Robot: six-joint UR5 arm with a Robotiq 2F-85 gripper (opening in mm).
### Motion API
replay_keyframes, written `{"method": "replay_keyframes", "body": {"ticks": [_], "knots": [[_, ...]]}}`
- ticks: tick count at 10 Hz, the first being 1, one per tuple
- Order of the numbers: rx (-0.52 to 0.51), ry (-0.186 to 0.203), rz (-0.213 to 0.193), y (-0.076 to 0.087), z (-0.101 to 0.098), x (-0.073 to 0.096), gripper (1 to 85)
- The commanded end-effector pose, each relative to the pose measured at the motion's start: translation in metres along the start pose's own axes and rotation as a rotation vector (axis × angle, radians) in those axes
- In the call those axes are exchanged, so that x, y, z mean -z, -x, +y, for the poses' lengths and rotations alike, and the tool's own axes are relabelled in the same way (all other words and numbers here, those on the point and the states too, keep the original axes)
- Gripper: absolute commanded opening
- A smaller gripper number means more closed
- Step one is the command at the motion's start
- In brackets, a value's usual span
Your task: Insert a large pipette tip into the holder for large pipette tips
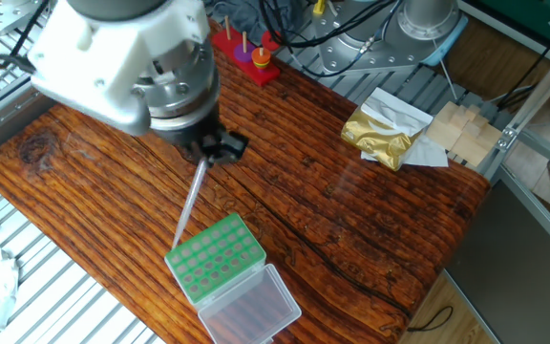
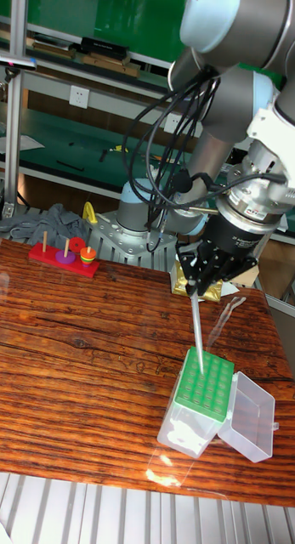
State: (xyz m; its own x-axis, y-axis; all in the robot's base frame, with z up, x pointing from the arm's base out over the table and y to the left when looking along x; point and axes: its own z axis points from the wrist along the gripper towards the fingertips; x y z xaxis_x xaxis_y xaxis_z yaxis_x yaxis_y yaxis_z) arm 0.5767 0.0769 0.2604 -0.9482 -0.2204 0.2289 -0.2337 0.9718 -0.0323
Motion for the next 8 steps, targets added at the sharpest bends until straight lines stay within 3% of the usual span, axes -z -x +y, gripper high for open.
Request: {"method": "replay_keyframes", "body": {"ticks": [1, 4, 8], "knots": [[-0.013, 0.060, 0.102, -0.029, 0.021, -0.003, 1.0], [-0.043, 0.063, 0.094, -0.045, 0.035, -0.027, 1.0], [-0.074, 0.097, 0.144, -0.060, 0.043, -0.027, 1.0]]}}
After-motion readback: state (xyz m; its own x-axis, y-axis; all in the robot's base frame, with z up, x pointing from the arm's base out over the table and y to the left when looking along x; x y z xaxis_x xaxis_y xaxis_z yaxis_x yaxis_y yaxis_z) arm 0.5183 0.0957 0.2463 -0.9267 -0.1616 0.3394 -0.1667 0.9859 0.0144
